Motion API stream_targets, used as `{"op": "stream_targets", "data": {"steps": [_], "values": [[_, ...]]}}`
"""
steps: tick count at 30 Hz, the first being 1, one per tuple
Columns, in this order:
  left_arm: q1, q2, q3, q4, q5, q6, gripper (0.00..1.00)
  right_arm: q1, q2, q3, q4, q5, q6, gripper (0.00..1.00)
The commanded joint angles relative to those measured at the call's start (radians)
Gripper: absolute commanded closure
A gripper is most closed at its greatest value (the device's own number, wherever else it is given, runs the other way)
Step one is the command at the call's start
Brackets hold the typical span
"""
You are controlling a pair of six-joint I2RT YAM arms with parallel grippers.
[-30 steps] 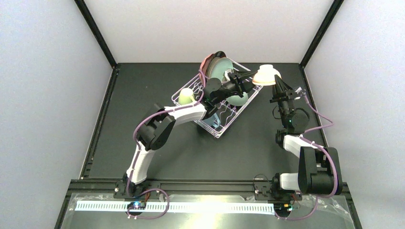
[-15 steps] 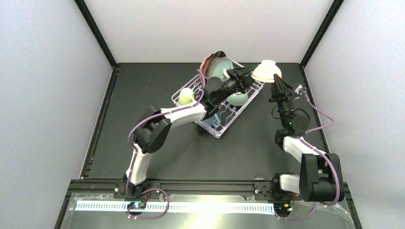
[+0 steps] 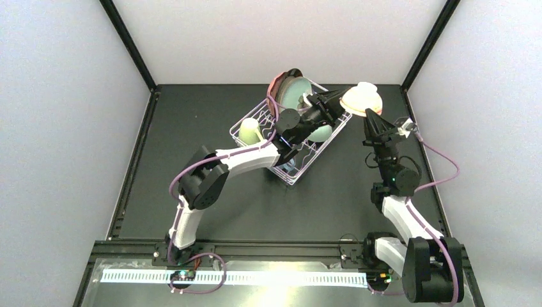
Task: Load the mixed dishes into the dish rack
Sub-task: Pass from the right arm to the left, then turn the bowl upside down in the dish rack.
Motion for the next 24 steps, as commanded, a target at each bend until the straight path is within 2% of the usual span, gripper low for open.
{"op": "stream_targets", "data": {"steps": [1,8,24], "values": [[0.012,-0.033,0.04,0.044,-0.107,-0.149,0.75,0.028,-0.062,-0.019,-0.024,-0.126,-0.052,1.0],[0.001,-0.032,0.035,0.086,-0.114,-0.158,0.98,0.028,-0.114,-0.057,-0.112,-0.106,-0.067,1.0],[-0.003,-0.065,-0.019,0.126,-0.119,-0.134,0.99,0.029,-0.193,-0.045,-0.324,-0.097,-0.151,1.0]]}}
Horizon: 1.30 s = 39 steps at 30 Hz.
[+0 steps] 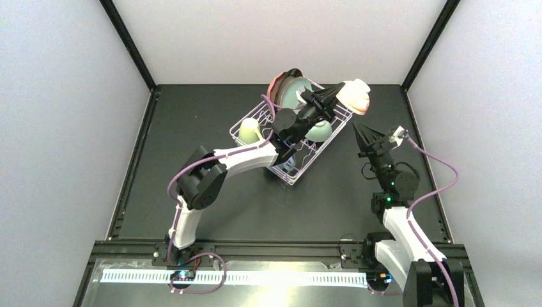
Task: Load the mixed dishes into the dish rack
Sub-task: Turn the bowl upside down in the dish rack.
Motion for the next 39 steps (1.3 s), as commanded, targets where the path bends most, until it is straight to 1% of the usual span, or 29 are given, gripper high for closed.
{"op": "stream_targets", "data": {"steps": [1,5,8,14,19,23,29,32,39], "values": [[0.002,-0.052,-0.012,0.076,-0.019,-0.155,0.99,0.003,-0.026,0.026,-0.059,-0.015,-0.054,1.0],[0.004,-0.058,-0.032,0.074,-0.028,-0.148,0.99,0.003,-0.023,0.033,-0.065,-0.026,-0.06,1.0],[0.007,-0.066,-0.033,0.055,-0.032,-0.123,0.99,0.003,-0.036,0.042,-0.106,-0.034,-0.076,1.0],[0.046,-0.126,-0.084,-0.026,-0.046,-0.047,0.99,0.004,-0.103,0.095,-0.305,-0.073,-0.178,1.0],[0.083,-0.189,-0.157,-0.099,-0.073,0.024,0.99,0.004,-0.136,0.131,-0.428,-0.115,-0.261,1.0],[0.116,-0.21,-0.173,-0.165,-0.06,0.1,0.99,0.003,-0.162,0.164,-0.535,-0.139,-0.332,1.0],[0.15,-0.191,-0.176,-0.21,-0.022,0.177,0.99,0.003,-0.179,0.251,-0.732,-0.178,-0.484,1.0],[0.151,-0.157,-0.168,-0.21,-0.014,0.182,0.99,0.003,-0.191,0.292,-0.83,-0.171,-0.572,1.0],[0.151,-0.042,-0.117,-0.181,-0.016,0.168,0.99,0.004,-0.208,0.338,-0.973,-0.157,-0.704,1.0]]}}
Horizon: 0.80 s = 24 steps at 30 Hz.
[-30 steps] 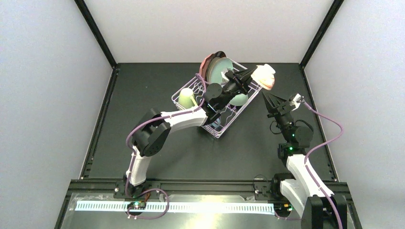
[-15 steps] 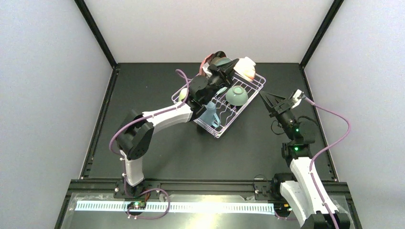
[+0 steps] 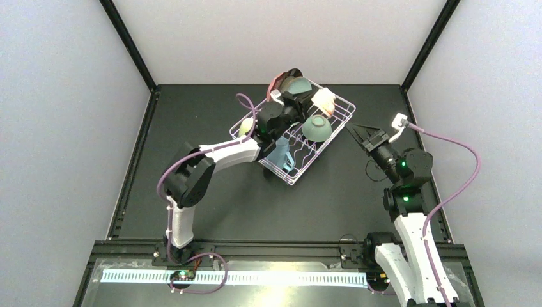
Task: Load the mixed dishes into the dish rack
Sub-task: Turn the bowl upside down in the dish rack.
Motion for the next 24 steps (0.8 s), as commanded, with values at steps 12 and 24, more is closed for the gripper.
{"op": "stream_targets", "data": {"steps": [12,24], "values": [[0.011,0.296,0.293,0.042,-0.045,-0.017,0.99,0.004,-0.009,0.032,-0.176,-0.006,-0.219,1.0],[0.032,0.379,0.399,-0.04,-0.047,-0.021,0.99,0.004,-0.006,0.029,-0.175,0.015,-0.243,1.0]]}}
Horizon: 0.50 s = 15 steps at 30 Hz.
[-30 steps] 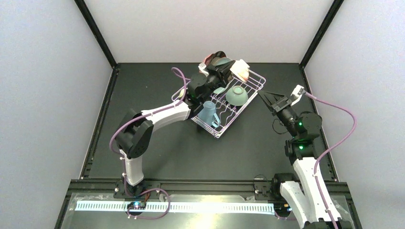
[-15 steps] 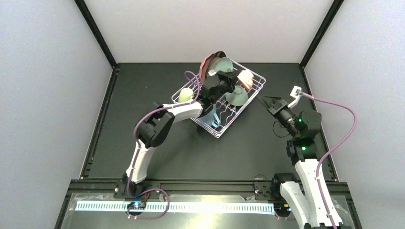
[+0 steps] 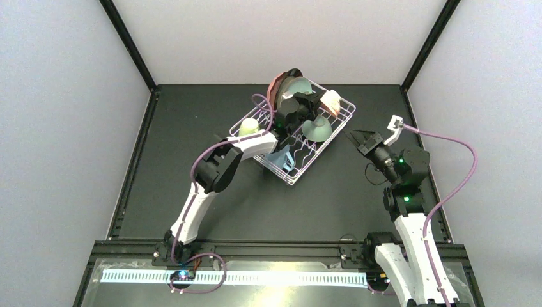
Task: Load the mixed dishes into the dish rack
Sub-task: Turn the bowl upside down in the dish rack.
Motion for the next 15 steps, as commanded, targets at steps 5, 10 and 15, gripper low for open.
{"op": "stream_targets", "data": {"steps": [5,10,15], "values": [[0.023,-0.001,0.069,-0.028,-0.031,-0.006,0.99,0.004,0.007,0.016,-0.005,0.023,-0.028,1.0],[0.025,0.007,0.084,-0.069,-0.033,-0.005,0.99,0.003,0.042,0.029,-0.009,0.028,-0.048,1.0],[0.033,0.018,0.097,-0.085,-0.029,-0.004,0.99,0.004,0.069,0.043,-0.009,0.035,-0.066,1.0]]}}
